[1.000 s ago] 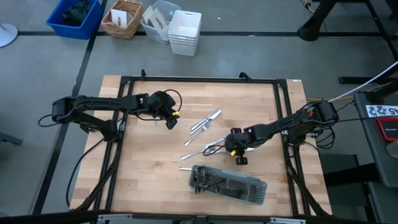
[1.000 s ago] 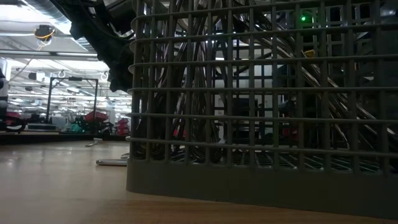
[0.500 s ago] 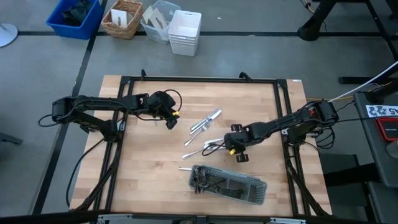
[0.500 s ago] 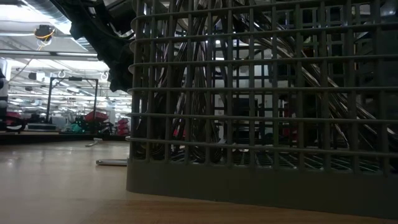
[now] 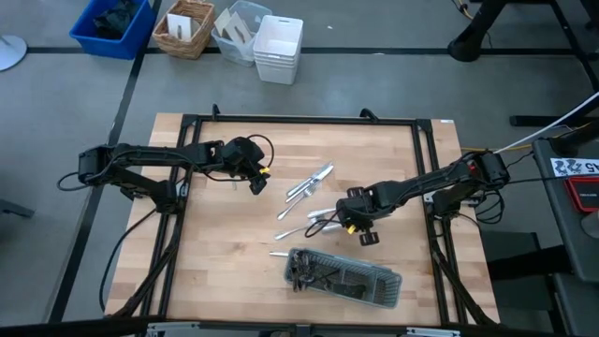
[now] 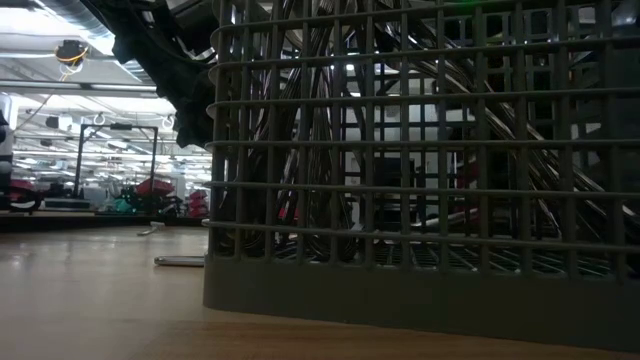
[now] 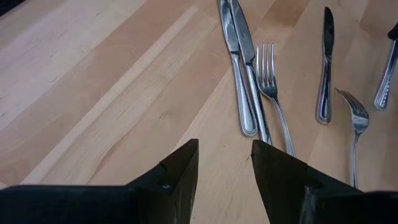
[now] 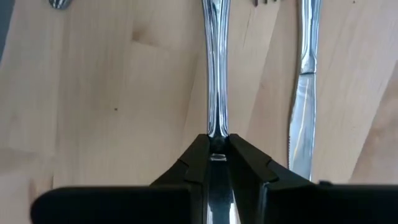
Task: Sort silverware
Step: Put the knife into the gray silverware rack
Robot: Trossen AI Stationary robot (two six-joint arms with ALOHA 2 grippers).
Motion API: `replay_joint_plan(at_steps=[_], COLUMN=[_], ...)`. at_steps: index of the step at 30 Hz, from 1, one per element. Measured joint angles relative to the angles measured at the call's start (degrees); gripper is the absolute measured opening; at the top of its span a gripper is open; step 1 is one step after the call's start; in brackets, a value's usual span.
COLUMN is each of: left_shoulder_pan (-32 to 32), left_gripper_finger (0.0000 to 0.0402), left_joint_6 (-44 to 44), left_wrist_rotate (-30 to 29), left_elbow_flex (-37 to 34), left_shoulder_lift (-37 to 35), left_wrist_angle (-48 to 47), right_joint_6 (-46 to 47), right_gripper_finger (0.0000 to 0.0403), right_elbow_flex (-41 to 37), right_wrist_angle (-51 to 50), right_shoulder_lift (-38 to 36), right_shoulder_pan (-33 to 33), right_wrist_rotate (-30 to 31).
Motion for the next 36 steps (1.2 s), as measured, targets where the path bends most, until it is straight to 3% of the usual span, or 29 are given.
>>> replay_joint_plan(at_steps=[5, 10, 18, 22, 27, 36], left_shoulder_pan=[0.0, 0.0, 0.0, 0.0, 0.0, 0.0], left_gripper_finger=[0.0143, 0.0143, 0.0143, 0.0143, 0.0143, 0.0143], left_joint_6=[0.0, -0.2, -0.6, -2.9, -5.4, -5.1], left_wrist_rotate=[0.0, 0.0, 4.9, 8.5, 8.6, 8.6], left_elbow_flex=[0.0, 0.0, 0.0, 0.0, 0.0, 0.0], left_shoulder_lift=[0.0, 0.0, 0.0, 0.0, 0.0, 0.0], left_wrist_angle=[0.2, 0.9, 14.5, 23.7, 30.7, 32.3], right_joint_6=[-3.3, -9.2, -19.1, -25.4, -34.0, -50.4], right_gripper_finger=[0.0049, 0.0049, 0.0049, 0.0049, 0.0049, 0.0049], right_elbow_flex=[2.2, 5.9, 10.3, 11.0, 11.1, 11.1], right_wrist_angle=[-3.1, -7.9, -11.6, -10.5, -6.4, 2.9], right_shoulder_lift=[0.0, 0.0, -0.1, -0.1, -0.1, -0.1], right_shoulder_pan=[0.0, 0.0, 0.0, 0.0, 0.0, 0.0], right_wrist_rotate=[1.6, 7.0, 19.9, 26.8, 34.4, 39.3])
